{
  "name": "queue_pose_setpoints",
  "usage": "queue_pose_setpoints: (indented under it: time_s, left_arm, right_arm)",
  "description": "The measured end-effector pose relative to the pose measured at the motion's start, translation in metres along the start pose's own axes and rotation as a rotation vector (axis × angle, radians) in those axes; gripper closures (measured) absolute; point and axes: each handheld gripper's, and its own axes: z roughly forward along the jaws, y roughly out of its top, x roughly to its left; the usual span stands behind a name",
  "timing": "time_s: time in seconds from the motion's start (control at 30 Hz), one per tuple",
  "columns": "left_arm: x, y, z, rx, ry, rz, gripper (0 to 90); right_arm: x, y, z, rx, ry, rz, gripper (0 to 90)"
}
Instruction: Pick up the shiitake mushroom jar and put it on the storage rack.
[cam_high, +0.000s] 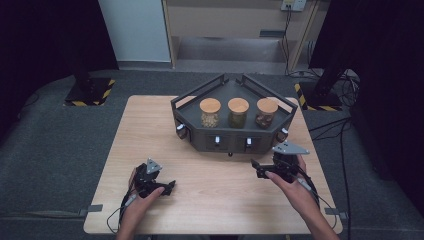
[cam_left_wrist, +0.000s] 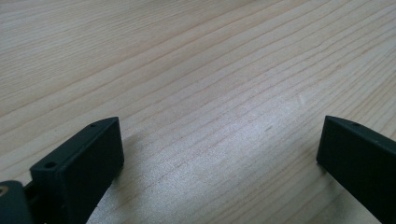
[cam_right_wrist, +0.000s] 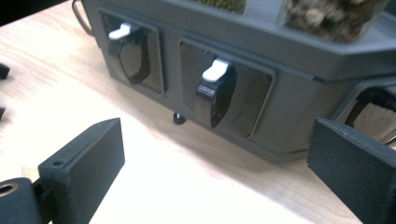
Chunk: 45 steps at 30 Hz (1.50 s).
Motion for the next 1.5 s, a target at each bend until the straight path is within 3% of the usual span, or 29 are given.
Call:
queue_pose_setpoints:
  time_s: [0.9,1.27,1.5]
  left_arm:
    - [0.0,0.0,0.0,0.0,0.0,0.0,0.0]
    - [0.0,0.0,0.0,0.0,0.0,0.0,0.0]
    - [0.0,0.0,0.0,0.0,0.0,0.0,0.0]
  right_arm:
    - [0.007,-0.033,-0.004,0.043,0.027,0.021,4.4]
    - [0.009,-0.058,0.012,0.134,0.036,0.035,4.6]
    - [0.014,-0.068,0.024,0.188,0.019,0.006,4.6]
